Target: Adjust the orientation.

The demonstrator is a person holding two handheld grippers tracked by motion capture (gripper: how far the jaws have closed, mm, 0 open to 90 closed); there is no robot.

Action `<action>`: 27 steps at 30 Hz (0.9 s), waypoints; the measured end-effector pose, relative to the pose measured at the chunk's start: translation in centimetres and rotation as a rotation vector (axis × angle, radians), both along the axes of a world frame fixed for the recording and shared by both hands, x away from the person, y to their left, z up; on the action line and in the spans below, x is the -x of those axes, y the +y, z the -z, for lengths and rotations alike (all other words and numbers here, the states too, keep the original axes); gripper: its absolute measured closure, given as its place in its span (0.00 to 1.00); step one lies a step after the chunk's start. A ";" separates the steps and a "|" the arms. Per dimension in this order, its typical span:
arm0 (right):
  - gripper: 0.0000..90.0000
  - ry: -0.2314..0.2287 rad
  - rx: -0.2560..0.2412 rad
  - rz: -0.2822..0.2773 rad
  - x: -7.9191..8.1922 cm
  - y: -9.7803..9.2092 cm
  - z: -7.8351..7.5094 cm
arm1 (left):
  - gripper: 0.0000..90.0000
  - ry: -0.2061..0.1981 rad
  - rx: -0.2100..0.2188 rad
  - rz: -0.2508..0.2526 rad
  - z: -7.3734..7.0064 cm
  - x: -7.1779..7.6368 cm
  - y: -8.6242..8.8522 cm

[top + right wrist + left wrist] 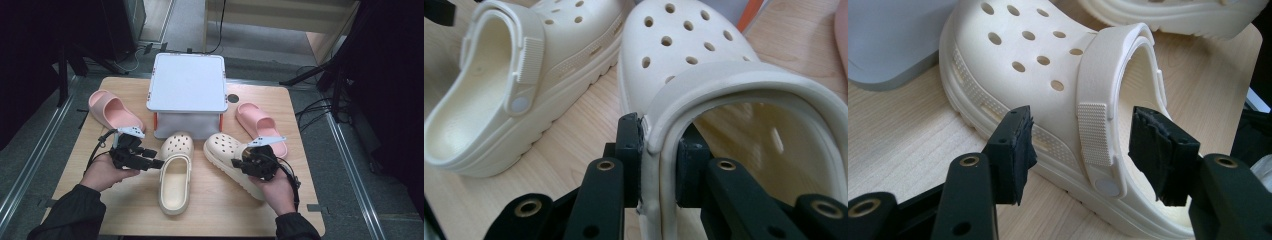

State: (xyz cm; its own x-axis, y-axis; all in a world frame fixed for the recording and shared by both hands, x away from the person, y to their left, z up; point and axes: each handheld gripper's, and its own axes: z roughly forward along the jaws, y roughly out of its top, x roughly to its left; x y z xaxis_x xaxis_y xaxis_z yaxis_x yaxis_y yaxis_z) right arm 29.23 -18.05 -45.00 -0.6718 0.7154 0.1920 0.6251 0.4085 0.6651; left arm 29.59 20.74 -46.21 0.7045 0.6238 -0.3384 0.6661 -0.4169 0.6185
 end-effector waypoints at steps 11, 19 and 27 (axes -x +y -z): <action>0.86 0.015 0.056 0.034 -0.5 3.0 1.5 | 0.49 0.004 -0.012 -0.002 0.5 0.4 0.1; 0.86 0.043 0.031 0.027 -0.2 4.6 2.0 | 0.49 0.006 -0.020 -0.008 0.6 0.8 0.3; 0.79 0.041 0.039 0.002 0.5 6.7 2.2 | 0.49 0.008 -0.023 -0.015 0.7 1.1 0.5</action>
